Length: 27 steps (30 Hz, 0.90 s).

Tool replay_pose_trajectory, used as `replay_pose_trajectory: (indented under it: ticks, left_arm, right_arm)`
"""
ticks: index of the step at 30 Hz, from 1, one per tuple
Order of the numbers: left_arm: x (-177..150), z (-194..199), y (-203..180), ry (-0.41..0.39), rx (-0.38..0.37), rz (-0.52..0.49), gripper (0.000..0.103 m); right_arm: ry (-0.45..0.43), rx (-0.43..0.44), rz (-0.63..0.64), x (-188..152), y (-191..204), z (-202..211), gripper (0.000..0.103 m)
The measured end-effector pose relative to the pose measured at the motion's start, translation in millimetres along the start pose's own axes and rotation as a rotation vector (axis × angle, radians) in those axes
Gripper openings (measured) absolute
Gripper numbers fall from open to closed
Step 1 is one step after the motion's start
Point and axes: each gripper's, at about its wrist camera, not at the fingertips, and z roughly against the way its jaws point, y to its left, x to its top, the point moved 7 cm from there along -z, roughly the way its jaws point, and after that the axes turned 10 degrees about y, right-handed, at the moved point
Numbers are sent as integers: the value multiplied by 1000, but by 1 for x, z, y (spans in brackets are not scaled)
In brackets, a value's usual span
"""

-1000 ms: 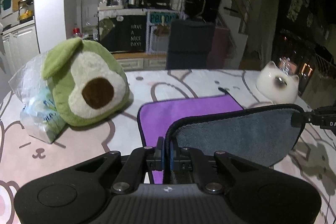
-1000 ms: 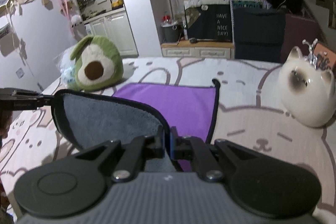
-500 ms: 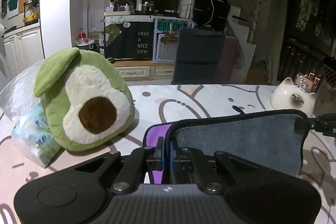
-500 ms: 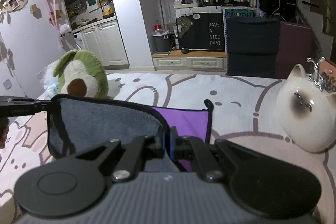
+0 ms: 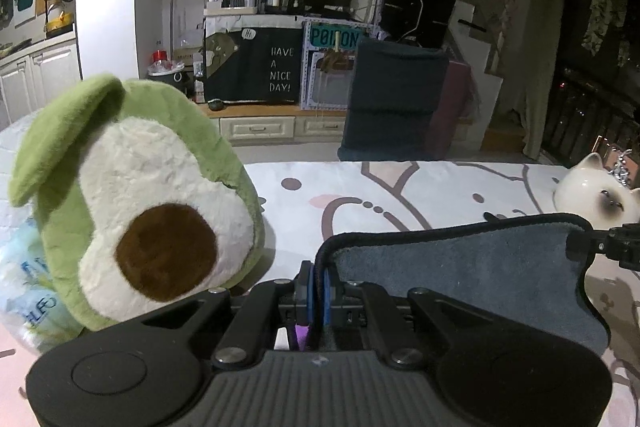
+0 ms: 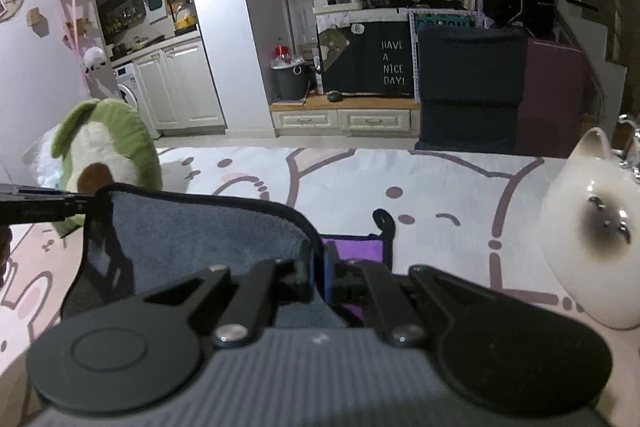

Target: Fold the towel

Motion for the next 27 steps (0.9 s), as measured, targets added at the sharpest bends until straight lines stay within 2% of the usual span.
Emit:
replay_pose_trajectory:
  ticks: [13,18,27]
  left_arm:
    - [9,-40,8,35,3,-9,6]
    - [14,-45,8,21,5,-12,6]
    - [8,-62,7,84,28,-12,8]
  right_arm:
    - [65,-51,4,11,-8,-49,6]
    - [56,-69,-13,14,-14,-56,6]
    - [96,-72,-30,14,-19,-73,7]
